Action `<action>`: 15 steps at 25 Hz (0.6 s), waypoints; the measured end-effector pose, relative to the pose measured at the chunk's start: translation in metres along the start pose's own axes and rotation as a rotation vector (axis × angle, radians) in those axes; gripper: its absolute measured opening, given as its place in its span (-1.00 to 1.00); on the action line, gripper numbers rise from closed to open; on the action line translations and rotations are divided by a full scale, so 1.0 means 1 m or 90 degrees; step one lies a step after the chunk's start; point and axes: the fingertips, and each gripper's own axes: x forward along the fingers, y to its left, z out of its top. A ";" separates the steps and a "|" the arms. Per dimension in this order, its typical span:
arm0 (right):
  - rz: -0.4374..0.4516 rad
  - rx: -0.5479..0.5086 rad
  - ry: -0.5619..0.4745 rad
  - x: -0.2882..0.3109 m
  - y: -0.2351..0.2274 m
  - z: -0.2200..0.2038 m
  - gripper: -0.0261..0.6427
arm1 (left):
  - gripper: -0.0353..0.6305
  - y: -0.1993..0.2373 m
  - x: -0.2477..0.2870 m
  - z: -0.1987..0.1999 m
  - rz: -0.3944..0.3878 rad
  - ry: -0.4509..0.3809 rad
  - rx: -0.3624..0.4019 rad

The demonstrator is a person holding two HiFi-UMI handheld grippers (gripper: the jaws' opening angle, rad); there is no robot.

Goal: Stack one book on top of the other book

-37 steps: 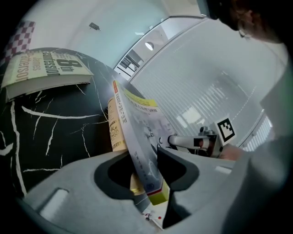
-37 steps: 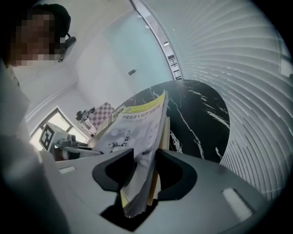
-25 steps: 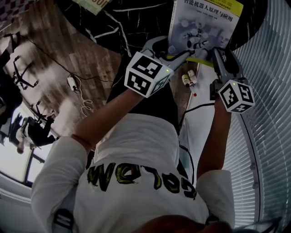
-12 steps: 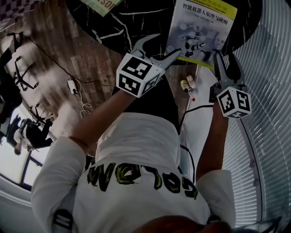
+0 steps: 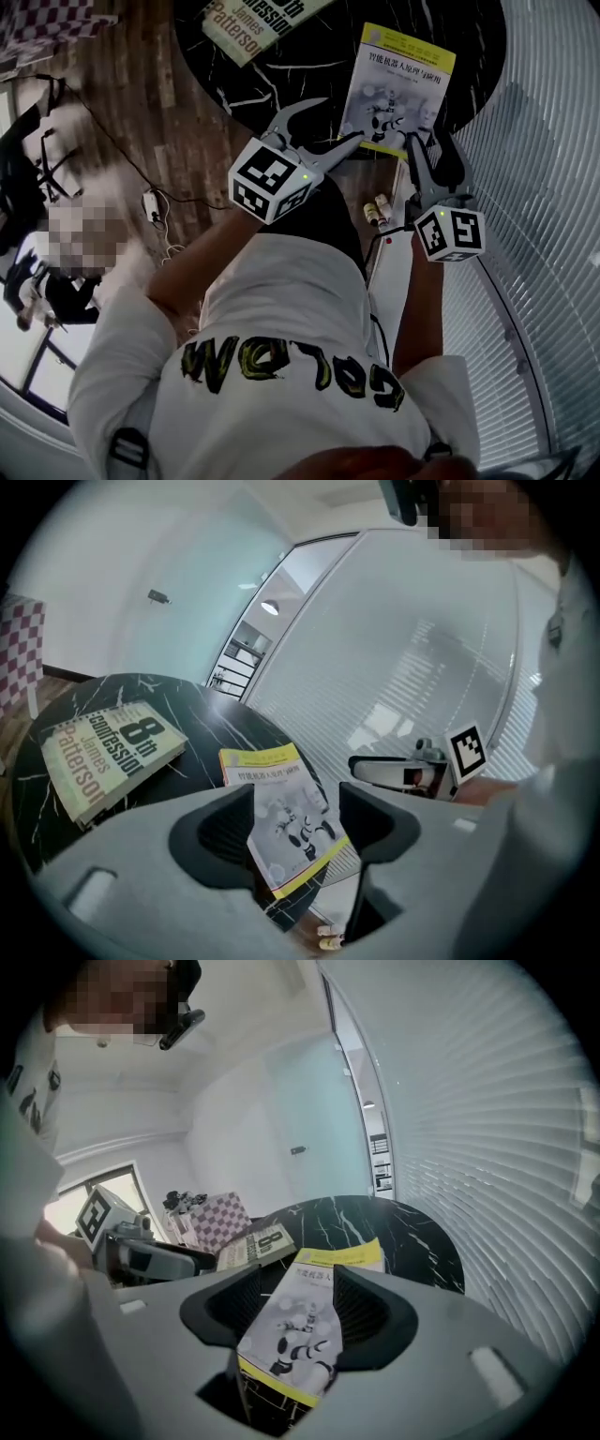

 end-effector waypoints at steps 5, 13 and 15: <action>0.059 -0.008 -0.015 0.000 0.046 0.020 -0.20 | -0.04 -0.012 -0.027 0.034 -0.010 -0.039 0.019; 0.150 -0.072 -0.089 -0.013 0.122 0.075 -0.41 | -0.13 -0.042 -0.071 0.075 -0.044 -0.083 0.054; 0.161 -0.087 -0.105 -0.016 0.137 0.091 -0.46 | -0.22 -0.047 -0.083 0.085 -0.046 -0.107 0.059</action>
